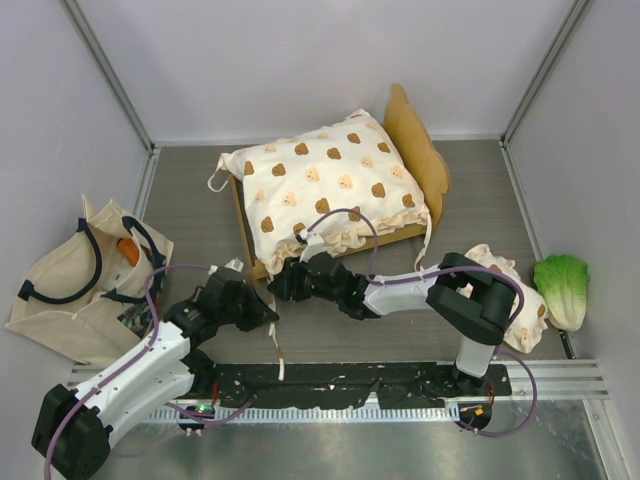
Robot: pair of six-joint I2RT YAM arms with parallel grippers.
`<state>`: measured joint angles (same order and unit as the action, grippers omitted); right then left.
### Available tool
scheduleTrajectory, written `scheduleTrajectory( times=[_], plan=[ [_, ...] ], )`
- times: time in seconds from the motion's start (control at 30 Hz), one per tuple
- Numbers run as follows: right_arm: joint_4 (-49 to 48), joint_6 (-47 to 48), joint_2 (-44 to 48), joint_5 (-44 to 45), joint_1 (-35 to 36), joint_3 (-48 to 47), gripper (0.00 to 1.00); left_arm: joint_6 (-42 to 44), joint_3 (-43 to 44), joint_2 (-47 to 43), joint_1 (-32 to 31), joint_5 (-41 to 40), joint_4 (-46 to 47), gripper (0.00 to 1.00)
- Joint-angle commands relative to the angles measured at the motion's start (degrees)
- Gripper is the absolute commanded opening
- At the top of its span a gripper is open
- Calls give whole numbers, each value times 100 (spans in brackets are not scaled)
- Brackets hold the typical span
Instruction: Set up the pet bed
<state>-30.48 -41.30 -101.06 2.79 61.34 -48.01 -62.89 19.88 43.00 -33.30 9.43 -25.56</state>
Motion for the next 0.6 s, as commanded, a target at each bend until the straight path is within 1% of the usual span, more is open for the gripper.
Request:
scheduleTrajectory(
  times=[0.0,0.07,0.1,0.2,0.3,0.4,0.47,0.57],
  plan=[
    [-450,-80,-274,-76,-34,-279,40,93,306,6,-1,-56,51,0],
    [-529,-80,-309,-77,-43,-253,28,128,341,-2,-1,-55,51,0],
    [-547,-80,-292,-42,-69,-201,17,146,359,-37,-1,-55,-18,0],
    [-547,-63,-178,20,-87,10,1,225,438,-116,-1,-187,-203,0],
    [-564,-36,-29,73,-87,221,1,313,552,-152,34,-406,-448,0],
    [-477,43,24,11,-87,327,1,383,649,-204,200,-512,-529,0],
    [-538,43,77,-41,-87,406,1,409,693,-213,437,-495,-450,0],
    [-556,87,130,-146,-87,477,1,340,745,-65,798,-302,32,0]
  ],
)
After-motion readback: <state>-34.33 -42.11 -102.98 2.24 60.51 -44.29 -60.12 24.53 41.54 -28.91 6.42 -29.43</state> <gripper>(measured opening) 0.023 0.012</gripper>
